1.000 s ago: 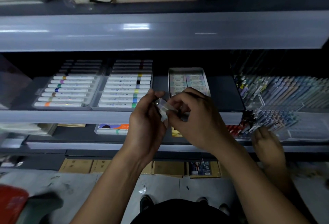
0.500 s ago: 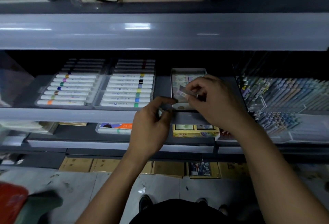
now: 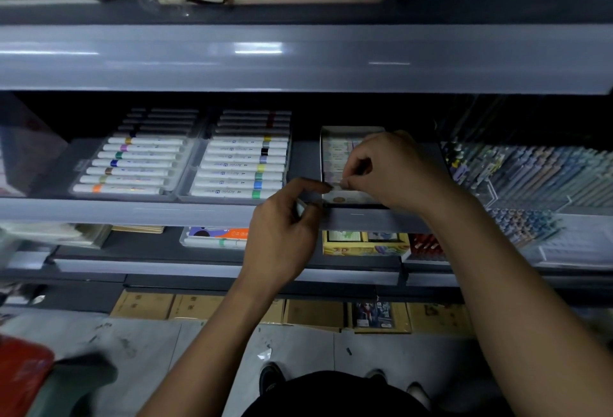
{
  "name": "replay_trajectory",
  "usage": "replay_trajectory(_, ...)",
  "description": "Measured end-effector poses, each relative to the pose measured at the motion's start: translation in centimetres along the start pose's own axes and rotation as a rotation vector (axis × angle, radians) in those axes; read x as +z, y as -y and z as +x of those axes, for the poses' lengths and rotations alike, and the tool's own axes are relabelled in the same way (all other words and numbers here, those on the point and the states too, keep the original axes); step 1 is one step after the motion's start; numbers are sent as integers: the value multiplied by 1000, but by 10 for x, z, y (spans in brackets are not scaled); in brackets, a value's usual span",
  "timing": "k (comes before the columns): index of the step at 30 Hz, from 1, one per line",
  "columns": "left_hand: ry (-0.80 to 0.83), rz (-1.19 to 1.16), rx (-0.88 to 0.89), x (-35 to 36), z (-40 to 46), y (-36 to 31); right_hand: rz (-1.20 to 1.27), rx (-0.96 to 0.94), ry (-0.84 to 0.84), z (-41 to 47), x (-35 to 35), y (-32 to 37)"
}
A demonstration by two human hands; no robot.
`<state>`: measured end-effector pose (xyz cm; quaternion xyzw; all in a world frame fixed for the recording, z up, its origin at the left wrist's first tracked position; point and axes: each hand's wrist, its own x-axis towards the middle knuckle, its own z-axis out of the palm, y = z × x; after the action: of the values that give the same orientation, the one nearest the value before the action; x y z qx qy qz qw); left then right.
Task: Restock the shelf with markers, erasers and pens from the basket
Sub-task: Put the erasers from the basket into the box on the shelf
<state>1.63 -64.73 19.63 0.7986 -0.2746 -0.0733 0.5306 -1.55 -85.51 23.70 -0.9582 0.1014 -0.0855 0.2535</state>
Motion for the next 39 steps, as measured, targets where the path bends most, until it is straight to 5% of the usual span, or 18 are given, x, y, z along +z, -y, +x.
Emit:
replay_trajectory(9,6,-46,-37,0,0,0,68,-37,-44,-8,1,0)
replay_trajectory(14,40,-559,-240,-5,-1,-10,166,1,-229,-25,1,1)
replay_trajectory(19,60,-812,-321,-5,1,-17,229,-18,-314,-43,4,8)
replay_trajectory(33,137,-638,-233,4,3,-18,305,-104,-164,-62,12,30)
replay_trajectory(39,90,-386,-125,5,5,-10,247,-75,-195,-61,1,16)
